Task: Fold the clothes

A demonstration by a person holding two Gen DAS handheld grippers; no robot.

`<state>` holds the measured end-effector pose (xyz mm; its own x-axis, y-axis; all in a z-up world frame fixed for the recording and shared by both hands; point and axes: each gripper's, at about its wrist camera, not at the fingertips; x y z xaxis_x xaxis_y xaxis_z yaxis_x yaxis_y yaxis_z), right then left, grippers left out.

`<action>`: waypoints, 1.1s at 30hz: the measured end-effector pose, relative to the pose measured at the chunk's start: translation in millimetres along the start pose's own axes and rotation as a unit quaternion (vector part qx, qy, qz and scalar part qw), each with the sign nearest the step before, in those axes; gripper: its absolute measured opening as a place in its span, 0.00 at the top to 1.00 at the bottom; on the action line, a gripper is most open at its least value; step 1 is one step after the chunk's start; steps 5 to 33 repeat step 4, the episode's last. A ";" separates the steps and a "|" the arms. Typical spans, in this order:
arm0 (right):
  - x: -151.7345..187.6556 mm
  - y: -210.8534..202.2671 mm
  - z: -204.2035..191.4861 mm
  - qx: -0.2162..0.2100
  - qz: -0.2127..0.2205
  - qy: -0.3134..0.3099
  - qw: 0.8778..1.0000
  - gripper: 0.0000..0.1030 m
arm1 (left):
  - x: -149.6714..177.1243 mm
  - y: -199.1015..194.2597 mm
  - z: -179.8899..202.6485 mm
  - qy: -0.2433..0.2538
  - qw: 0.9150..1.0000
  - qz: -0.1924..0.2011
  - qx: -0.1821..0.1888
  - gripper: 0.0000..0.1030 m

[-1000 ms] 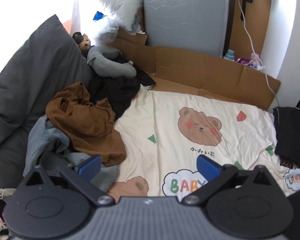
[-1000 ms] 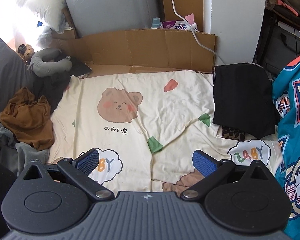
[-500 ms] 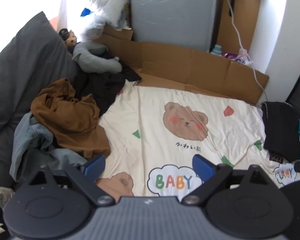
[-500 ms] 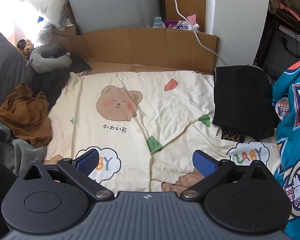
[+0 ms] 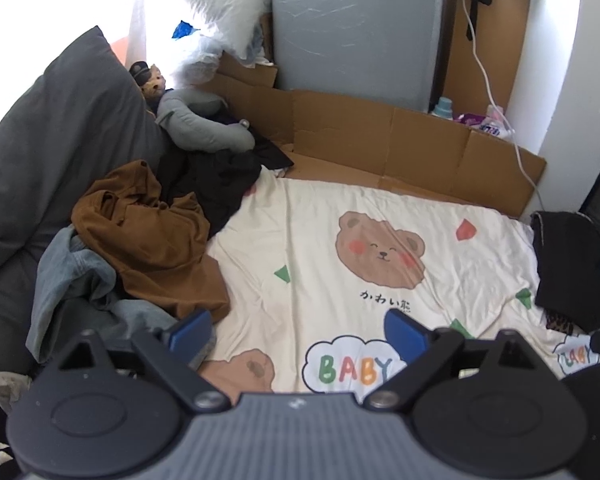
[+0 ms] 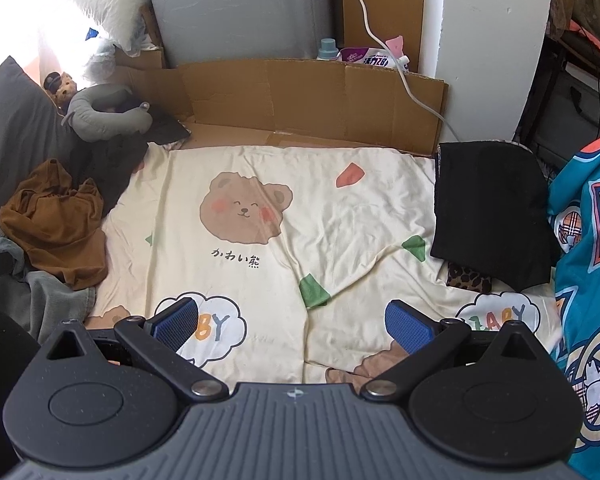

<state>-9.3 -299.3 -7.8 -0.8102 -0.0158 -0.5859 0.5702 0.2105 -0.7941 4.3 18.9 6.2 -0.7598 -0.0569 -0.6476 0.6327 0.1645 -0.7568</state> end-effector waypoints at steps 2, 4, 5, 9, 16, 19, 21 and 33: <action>0.2 -0.1 0.1 0.001 0.000 0.001 1.000 0.00 | 0.2 0.3 0.4 0.001 1.000 0.001 0.000 0.08; 0.3 0.1 0.2 0.002 0.000 0.001 1.000 0.00 | 0.7 -0.2 1.0 0.003 1.000 0.004 -0.001 0.08; 0.3 0.1 0.2 0.002 0.000 0.001 1.000 0.00 | 0.7 -0.2 1.0 0.003 1.000 0.004 -0.001 0.08; 0.3 0.1 0.2 0.002 0.000 0.001 1.000 0.00 | 0.7 -0.2 1.0 0.003 1.000 0.004 -0.001 0.08; 0.3 0.1 0.2 0.002 0.000 0.001 1.000 0.00 | 0.7 -0.2 1.0 0.003 1.000 0.004 -0.001 0.08; 0.3 0.1 0.2 0.002 0.000 0.001 1.000 0.00 | 0.7 -0.2 1.0 0.003 1.000 0.004 -0.001 0.08; 0.3 0.1 0.2 0.002 0.000 0.001 1.000 0.00 | 0.7 -0.2 1.0 0.003 1.000 0.004 -0.001 0.08; 0.3 0.1 0.2 0.002 0.000 0.001 1.000 0.00 | 0.7 -0.2 1.0 0.003 1.000 0.004 -0.001 0.08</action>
Point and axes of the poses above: each gripper's, at about its wrist camera, not at the fingertips, and y roughly the way its jaws point, z to its right, x to its underside, and after that the axes turned 4 degrees about -x, right-handed
